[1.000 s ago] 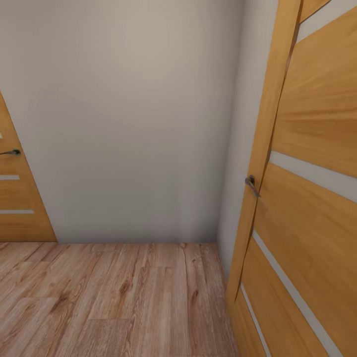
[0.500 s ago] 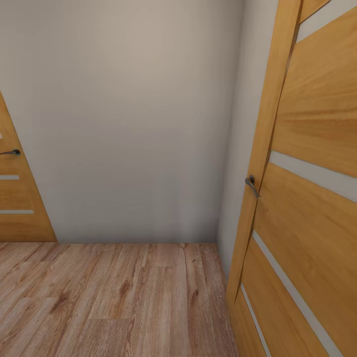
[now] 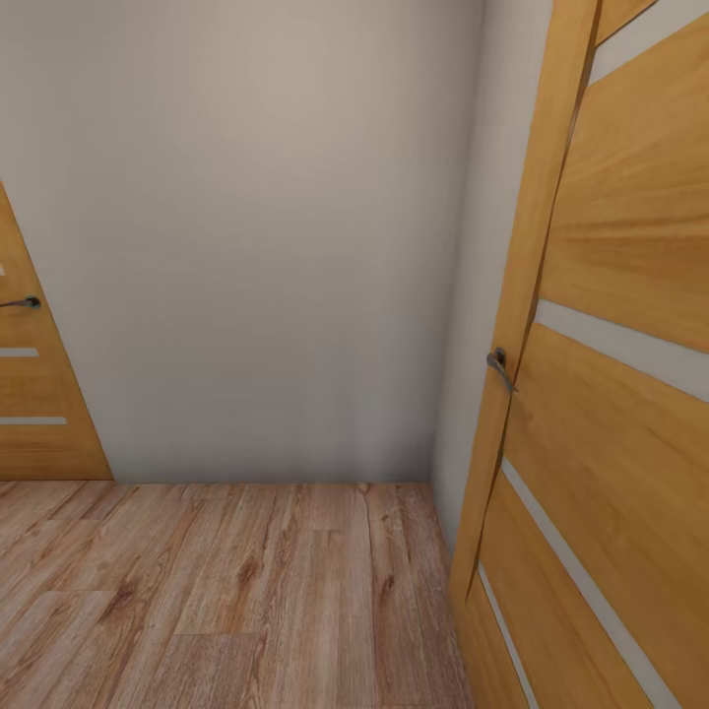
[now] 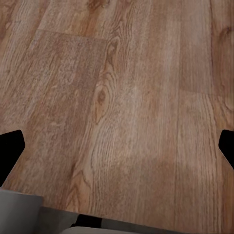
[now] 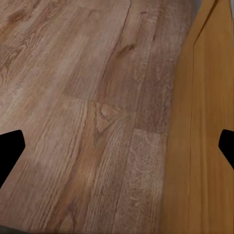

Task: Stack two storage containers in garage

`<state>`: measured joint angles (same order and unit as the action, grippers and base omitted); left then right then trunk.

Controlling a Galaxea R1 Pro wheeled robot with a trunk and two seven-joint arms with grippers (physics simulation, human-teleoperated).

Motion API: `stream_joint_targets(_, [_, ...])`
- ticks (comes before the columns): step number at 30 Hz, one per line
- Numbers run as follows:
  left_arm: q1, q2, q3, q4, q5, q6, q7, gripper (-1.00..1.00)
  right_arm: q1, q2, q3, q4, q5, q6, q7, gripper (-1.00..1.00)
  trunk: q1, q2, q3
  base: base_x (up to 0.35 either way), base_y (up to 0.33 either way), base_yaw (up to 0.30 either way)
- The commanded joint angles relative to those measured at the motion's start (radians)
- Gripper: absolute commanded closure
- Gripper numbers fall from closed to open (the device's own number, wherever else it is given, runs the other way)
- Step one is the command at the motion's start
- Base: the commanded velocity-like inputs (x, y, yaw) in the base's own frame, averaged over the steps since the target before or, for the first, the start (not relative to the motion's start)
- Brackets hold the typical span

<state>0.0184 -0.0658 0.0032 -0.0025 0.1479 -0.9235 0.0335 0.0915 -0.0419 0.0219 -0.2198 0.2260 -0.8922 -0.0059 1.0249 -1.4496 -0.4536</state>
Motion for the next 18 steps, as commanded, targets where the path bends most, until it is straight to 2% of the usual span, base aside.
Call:
stream_joint_targets(1, [0.000, -0.002, 0.000, 0.000, 0.000, -0.002, 0.003, -1.00, 0.001, -0.001, 0.003, -0.002, 0.007, -0.001, -0.001, -1.00, 0.000, 0.000, -0.001, 0.000, 0.000, 0.000])
stream_joint_targets(6, [0.000, -0.017, -0.001, -0.001, -0.001, -0.002, 0.007, -1.00, 0.001, -0.001, 0.006, -0.001, 0.038, -0.001, -0.002, -1.00, 0.000, 0.000, -0.001, 0.000, 0.000, 0.000])
stream_joint_targets(14, [0.000, -0.016, 0.000, -0.001, -0.001, -0.002, 0.009, -1.00, 0.001, -0.001, 0.003, -0.001, 0.039, -0.002, -0.013, -1.00, 0.000, 0.000, -0.001, 0.001, 0.000, 0.000])
stream_joint_targets(18, [0.000, -0.014, 0.000, -0.001, -0.001, 0.000, 0.009, -1.00, 0.000, -0.001, 0.003, -0.002, 0.041, -0.001, -0.010, -1.00, 0.000, 0.000, -0.001, 0.157, 0.000, 0.000])
